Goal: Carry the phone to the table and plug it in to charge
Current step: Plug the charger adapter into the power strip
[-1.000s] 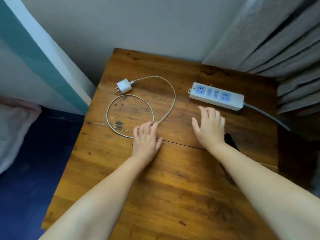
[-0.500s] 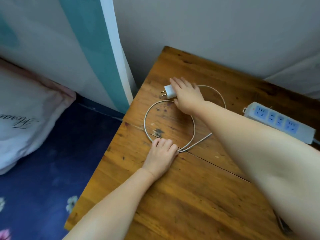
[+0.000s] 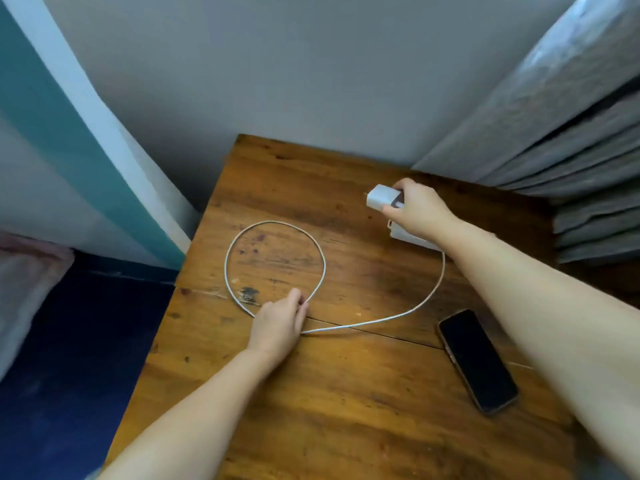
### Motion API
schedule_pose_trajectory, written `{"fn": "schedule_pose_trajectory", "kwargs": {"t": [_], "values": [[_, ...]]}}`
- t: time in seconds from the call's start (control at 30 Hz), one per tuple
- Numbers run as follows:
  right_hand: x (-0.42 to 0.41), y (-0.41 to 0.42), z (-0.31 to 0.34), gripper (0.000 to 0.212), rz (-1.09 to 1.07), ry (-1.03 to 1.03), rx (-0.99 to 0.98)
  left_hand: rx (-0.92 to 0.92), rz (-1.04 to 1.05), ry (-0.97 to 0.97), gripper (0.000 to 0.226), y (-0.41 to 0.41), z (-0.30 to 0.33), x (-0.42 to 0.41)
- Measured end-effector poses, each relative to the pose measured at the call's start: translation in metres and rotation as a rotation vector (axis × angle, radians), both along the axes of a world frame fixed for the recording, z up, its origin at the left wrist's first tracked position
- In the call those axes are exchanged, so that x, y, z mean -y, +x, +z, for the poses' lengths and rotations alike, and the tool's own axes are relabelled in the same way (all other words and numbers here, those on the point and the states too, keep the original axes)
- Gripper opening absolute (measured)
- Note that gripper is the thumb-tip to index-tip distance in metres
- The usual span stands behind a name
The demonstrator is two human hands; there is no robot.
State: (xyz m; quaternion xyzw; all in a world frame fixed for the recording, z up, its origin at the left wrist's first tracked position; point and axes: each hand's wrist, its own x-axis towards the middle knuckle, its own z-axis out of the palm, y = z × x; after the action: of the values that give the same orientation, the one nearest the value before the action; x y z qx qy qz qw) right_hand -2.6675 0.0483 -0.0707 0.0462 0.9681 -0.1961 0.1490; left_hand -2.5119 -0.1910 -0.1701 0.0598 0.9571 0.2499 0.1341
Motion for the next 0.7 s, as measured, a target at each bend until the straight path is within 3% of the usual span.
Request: {"fn": "schedule_pose_trajectory", "kwargs": {"t": [0.27, 0.53, 0.7], "values": [[-0.117, 0.019, 0.023, 0.048, 0.032, 0.278, 0.203, 0.001, -0.012, 0.136, 0.017, -0.003, 0.007, -0.063], [-0.117, 0.017, 0.013, 0.053, 0.13, 0.324, 0.21, 0.025, 0.003, 0.147, 0.018, -0.001, 0.005, -0.068], [-0.101, 0.011, 0.022, 0.041, 0.206, 0.455, 0.277, 0.024, 0.011, 0.151, 0.018, -0.002, 0.002, -0.069]]}}
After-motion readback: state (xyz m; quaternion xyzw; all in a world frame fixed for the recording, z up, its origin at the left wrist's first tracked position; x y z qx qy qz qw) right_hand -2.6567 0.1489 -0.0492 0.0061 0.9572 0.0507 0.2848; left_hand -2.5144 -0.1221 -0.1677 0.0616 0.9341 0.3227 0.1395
